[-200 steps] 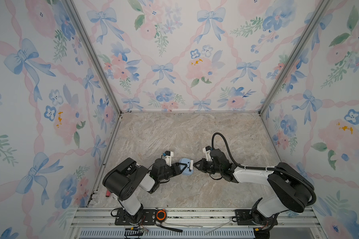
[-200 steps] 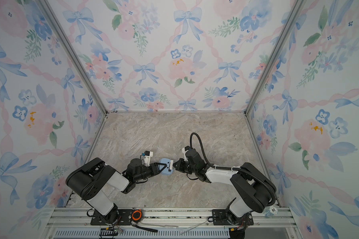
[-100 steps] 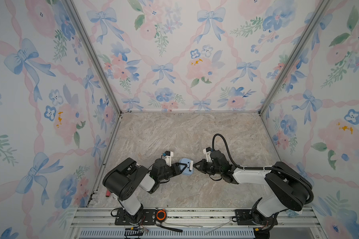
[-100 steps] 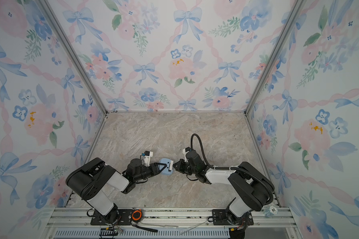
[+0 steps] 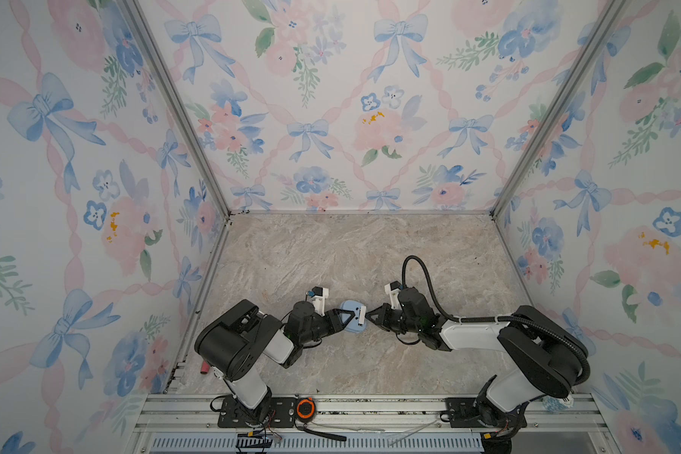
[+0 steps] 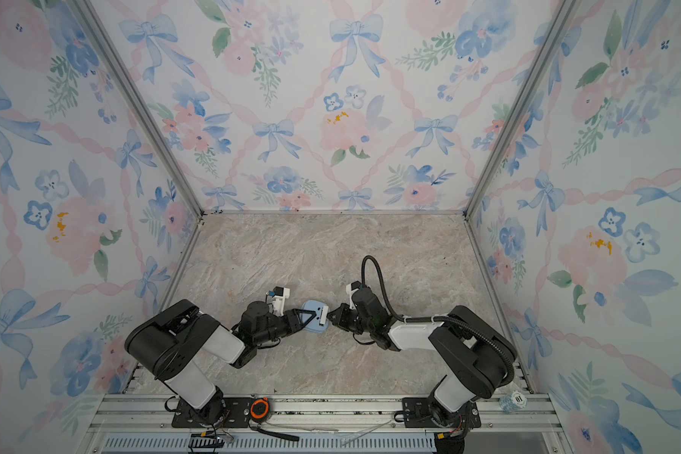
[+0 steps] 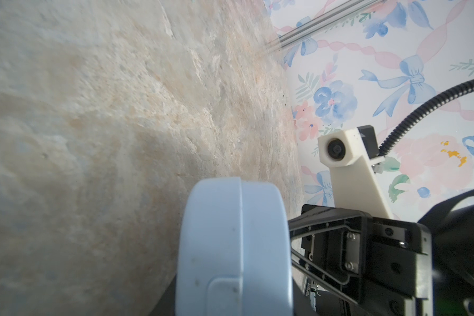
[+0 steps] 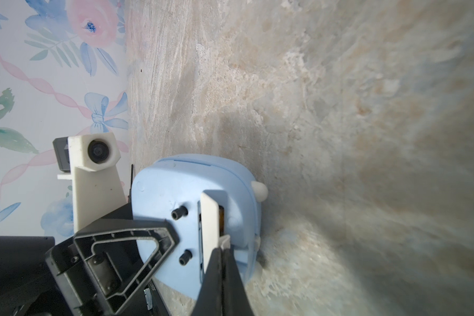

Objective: Insert the battery into the alarm
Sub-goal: Install the cover on the alarm.

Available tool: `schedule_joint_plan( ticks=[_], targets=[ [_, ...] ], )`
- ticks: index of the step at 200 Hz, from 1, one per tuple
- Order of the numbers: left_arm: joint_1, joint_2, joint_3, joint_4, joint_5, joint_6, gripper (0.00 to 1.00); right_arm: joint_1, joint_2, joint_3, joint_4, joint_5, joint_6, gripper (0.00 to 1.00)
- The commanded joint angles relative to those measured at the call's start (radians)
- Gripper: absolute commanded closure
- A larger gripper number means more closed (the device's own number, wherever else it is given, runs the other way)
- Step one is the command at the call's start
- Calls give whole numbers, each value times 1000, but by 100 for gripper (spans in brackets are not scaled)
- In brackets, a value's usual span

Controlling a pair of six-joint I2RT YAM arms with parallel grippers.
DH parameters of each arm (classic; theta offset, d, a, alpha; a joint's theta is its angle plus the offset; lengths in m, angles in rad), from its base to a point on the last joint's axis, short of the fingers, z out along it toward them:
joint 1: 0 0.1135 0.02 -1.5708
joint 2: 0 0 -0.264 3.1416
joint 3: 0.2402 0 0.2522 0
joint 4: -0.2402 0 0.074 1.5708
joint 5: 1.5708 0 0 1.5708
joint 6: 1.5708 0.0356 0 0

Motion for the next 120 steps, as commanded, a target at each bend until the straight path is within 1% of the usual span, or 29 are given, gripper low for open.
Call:
schedule_joint_plan(
  ticks=[1,46,73,120],
  targets=[
    [-7,46,-42,-189,-46,37,100,11,-15,-26,9,-7,4,100],
    [-7,47,-41,-189,-40,37,100,-1,-39,-17,-5,-31,-6,100],
    [-7,50,-37,-190,-35,37,100,21,11,17,-8,-42,-5,100],
    [-7,46,-41,-189,-32,35,100,10,68,12,62,-39,29,100]
  ],
)
